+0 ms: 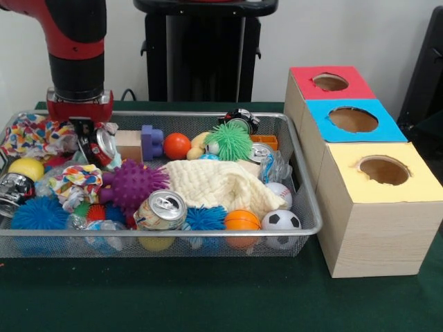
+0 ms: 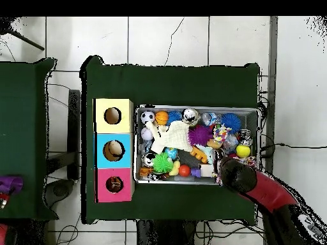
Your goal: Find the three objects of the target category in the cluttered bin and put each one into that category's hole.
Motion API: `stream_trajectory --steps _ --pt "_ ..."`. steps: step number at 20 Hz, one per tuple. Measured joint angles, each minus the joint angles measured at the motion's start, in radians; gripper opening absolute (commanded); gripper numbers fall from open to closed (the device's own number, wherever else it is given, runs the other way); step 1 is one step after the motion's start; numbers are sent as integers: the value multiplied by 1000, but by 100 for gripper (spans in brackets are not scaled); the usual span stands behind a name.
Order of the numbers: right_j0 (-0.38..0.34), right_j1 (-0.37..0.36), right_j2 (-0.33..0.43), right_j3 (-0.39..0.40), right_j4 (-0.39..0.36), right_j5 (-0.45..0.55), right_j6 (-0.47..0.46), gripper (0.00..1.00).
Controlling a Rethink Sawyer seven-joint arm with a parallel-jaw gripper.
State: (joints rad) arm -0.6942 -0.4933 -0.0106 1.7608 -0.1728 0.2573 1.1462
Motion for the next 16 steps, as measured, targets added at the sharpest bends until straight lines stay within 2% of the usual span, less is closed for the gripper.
stream_trajectory --steps 7,16 --pt "50 -8 -34 8 65 1 0 0" --pt "179 -47 -71 30 202 15 22 0"
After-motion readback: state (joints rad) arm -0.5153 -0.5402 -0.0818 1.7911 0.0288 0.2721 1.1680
